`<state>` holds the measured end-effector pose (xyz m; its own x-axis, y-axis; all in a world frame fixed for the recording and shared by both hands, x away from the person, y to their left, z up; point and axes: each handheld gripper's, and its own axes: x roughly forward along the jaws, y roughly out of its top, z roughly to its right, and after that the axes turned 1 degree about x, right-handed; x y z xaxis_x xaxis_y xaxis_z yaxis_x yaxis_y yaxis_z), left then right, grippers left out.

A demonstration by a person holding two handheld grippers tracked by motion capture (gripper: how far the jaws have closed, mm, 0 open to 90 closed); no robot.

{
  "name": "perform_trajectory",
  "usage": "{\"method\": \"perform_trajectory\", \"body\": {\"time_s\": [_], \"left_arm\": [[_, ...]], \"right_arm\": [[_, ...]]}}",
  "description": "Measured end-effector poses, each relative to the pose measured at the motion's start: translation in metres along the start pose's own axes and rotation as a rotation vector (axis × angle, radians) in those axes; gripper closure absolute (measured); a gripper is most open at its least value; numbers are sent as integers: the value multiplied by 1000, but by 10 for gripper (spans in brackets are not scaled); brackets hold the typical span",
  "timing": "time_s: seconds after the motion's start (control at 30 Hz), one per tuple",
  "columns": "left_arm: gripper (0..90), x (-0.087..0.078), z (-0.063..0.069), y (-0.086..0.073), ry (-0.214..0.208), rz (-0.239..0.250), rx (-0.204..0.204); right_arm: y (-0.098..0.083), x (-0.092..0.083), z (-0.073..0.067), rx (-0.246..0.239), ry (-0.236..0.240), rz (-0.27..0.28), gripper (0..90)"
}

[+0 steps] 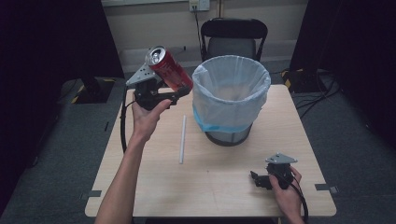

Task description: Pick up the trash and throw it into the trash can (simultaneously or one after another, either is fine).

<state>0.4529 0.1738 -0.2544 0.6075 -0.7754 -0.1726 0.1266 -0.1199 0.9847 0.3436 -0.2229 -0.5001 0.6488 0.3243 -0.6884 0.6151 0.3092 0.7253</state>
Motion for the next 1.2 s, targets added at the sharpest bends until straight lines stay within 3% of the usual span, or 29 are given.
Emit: {"method": "perform_trajectory", "body": {"time_s": [0.27,0.47,0.67,0.97,1.1,1.17,1.2], "left_arm": [[342,19,7,20,-33,7,16],[342,37,11,25,-57,6,6],[341,54,19,32,-91,0,33],[339,74,15,30,-113,-22,18],[336,80,12,27,-135,-21,-10],[320,82,13,27,-106,-34,9],[288,83,13,27,-111,-34,7]], "right_arm": [[0,0,0,-1,1,0,77],[0,0,0,0,0,0,77],[0,0,0,-1,1,0,77],[0,0,0,0,1,0,77],[0,0,0,-1,1,0,78],[0,0,0,-1,1,0,77],[0,0,0,-1,1,0,77]]}}
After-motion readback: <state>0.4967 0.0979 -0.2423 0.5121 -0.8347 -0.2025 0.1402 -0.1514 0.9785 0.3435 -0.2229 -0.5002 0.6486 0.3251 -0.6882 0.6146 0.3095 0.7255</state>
